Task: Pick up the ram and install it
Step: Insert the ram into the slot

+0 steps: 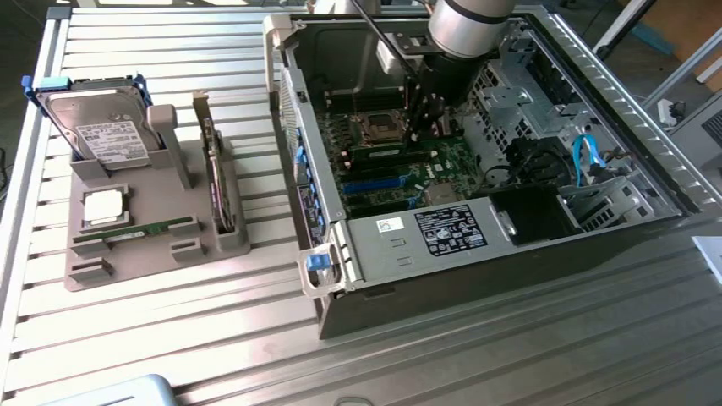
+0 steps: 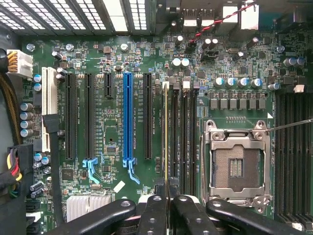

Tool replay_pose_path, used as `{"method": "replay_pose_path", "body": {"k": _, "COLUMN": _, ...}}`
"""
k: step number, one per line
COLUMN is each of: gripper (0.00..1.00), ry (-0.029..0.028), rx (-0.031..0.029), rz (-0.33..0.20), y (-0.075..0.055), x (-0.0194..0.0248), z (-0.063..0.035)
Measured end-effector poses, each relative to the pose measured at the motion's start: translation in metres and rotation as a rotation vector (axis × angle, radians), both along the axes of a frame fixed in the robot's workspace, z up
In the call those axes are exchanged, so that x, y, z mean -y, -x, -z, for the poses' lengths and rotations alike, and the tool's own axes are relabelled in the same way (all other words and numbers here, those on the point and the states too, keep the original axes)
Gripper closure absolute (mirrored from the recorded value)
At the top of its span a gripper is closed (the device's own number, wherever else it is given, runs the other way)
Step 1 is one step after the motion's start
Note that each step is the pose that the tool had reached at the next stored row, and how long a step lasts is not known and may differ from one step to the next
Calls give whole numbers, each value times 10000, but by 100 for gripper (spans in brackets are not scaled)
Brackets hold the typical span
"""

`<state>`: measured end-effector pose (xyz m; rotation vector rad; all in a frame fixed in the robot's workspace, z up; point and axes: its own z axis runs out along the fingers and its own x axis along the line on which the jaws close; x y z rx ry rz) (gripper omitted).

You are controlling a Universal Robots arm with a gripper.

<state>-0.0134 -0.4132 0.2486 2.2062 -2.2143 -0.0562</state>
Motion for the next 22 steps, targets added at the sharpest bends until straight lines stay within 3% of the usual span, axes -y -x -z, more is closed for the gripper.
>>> {"method": "replay_pose_path", "body": {"k": 22, "gripper": 88, "ry": -24, "rx": 24, "rz": 76, "y": -23, "x": -11, "z": 65}}
